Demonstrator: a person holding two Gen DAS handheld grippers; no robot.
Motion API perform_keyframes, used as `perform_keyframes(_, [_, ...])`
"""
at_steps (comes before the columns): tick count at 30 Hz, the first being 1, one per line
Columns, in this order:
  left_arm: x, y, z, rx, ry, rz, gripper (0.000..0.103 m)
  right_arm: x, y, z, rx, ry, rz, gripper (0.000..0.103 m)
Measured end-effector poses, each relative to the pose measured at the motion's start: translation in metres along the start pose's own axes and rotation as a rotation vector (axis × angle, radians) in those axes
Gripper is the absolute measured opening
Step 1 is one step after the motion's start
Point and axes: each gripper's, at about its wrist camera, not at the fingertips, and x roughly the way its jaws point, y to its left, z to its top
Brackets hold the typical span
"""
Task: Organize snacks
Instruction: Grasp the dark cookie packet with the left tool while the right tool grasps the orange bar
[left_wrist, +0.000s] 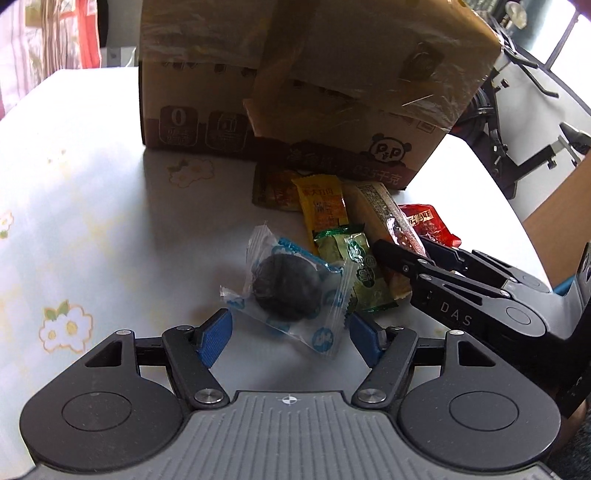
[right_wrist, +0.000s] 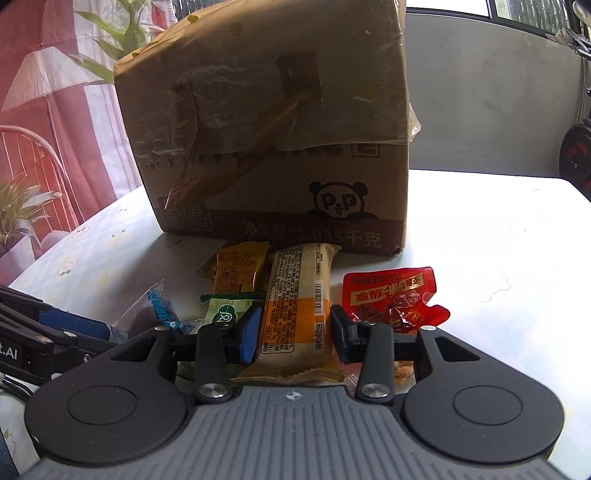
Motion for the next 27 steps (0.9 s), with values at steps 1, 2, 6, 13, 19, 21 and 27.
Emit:
perform_keyframes(1, [0.001, 0.003, 0.0, -0.034, 0.011, -0.024, 0.072, 0.0, -0.001, 0.0, 0.005, 0.0, 0.004, 0.042])
perform_keyframes(2, [0.002, 0.006, 0.001, -0.071, 0.015, -0.051, 0.072, 0.0, -0.002, 0.0, 0.009, -0.001, 0.007, 0.042])
perform_keyframes(6, [0.007, 0.01, 0.008, -0.113, -0.012, -0.032, 0.072, 0.0, -0.002, 0.0, 0.01, -0.001, 0.008, 0.042])
perform_keyframes(13, [0.023, 0.01, 0.028, -0.119, -0.032, 0.003, 0.071, 0.0, -0.001, 0.0, 0.013, 0.0, 0.012, 0.042])
perform_keyframes(19, [0.035, 0.001, 0.041, -0.055, -0.078, 0.091, 0.074, 0.001, 0.0, 0.0, 0.01, 0.001, 0.009, 0.042])
perform_keyframes(21, [0.039, 0.0, 0.043, -0.064, -0.085, 0.112, 0.077, 0.001, 0.0, 0.0, 0.009, 0.001, 0.009, 0.042])
perform_keyframes(27, [0.045, -0.004, 0.052, -0.076, -0.087, 0.153, 0.082, 0.001, 0.0, -0.001, 0.005, 0.002, 0.009, 0.042])
